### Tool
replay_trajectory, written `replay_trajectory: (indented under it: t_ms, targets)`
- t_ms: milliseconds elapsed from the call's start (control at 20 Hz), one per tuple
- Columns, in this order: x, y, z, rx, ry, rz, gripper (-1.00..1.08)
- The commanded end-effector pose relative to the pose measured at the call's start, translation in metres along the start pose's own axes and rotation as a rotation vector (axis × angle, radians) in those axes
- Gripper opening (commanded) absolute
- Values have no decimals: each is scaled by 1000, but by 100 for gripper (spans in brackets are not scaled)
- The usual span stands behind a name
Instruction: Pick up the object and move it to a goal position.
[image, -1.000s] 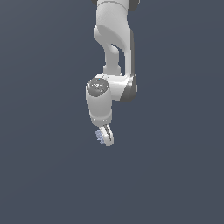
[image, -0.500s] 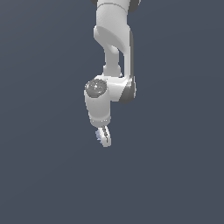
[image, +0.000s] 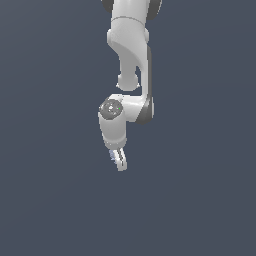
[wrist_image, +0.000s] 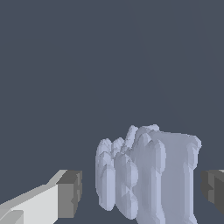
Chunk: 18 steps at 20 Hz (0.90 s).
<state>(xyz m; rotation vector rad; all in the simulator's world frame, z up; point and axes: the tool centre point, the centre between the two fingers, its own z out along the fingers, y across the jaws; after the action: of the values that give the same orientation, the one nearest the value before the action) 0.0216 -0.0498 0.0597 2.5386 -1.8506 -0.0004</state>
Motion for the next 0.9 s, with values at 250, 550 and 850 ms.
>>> replay_trajectory:
  t_ms: [250, 550, 850]
  targets:
    - [0, -1, 18, 0, 0, 1, 100]
    - [0, -1, 18, 0, 0, 1, -100]
    - [0, -1, 17, 1, 0, 1, -100]
